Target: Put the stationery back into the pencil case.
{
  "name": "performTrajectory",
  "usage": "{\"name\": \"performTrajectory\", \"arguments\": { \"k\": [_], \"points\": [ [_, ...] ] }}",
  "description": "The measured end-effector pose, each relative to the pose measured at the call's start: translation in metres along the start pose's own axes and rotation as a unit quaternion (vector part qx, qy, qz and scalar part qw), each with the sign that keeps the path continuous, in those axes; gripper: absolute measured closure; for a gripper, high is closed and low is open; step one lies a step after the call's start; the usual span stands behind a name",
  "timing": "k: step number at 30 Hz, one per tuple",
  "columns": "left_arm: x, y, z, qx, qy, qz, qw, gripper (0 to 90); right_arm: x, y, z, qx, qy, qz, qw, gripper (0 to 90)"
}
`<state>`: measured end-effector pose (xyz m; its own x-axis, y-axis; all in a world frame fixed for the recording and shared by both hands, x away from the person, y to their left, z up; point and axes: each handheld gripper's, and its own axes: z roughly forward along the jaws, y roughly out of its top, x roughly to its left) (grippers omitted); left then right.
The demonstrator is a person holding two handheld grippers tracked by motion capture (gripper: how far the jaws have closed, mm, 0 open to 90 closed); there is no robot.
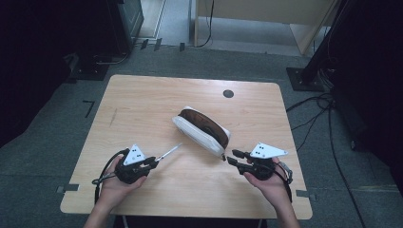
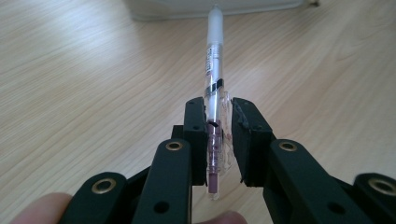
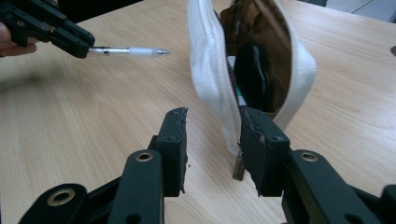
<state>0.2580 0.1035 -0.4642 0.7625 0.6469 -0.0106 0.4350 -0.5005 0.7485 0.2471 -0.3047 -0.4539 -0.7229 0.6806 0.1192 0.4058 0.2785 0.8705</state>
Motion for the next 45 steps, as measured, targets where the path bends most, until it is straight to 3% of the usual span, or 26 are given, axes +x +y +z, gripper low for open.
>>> {"name": "performTrajectory", "arguments": {
  "k": [5, 16, 27, 30, 39, 45],
  "points": [
    [-0.011, 0.007, -0.001, -0.014, -0.025, 0.002, 0.9996, 77.4, 0.004, 0.0, 0.005, 0.003, 0.01, -0.004, 0.9999, 60.7],
    [-0.03, 0.019, 0.004, -0.009, -0.07, 0.045, 0.9964, 77.4, 0.007, -0.002, 0.011, 0.005, 0.033, -0.018, 0.9993, 59.2],
    [-0.04, 0.026, 0.012, -0.01, -0.125, 0.09, 0.988, 77.4, 0.011, -0.003, 0.017, 0.009, 0.055, -0.031, 0.9979, 59.0],
    [-0.043, 0.027, 0.013, -0.015, -0.145, 0.099, 0.9842, 77.4, 0.014, -0.004, 0.019, 0.011, 0.068, -0.045, 0.9966, 59.0],
    [-0.044, 0.027, 0.012, -0.025, -0.169, 0.114, 0.9786, 77.4, 0.024, -0.006, 0.028, 0.021, 0.106, -0.075, 0.9913, 58.9],
    [-0.046, 0.026, 0.013, -0.024, -0.183, 0.124, 0.9749, 77.3, 0.026, -0.009, 0.036, 0.023, 0.141, -0.075, 0.9869, 60.3]
  ]
}}
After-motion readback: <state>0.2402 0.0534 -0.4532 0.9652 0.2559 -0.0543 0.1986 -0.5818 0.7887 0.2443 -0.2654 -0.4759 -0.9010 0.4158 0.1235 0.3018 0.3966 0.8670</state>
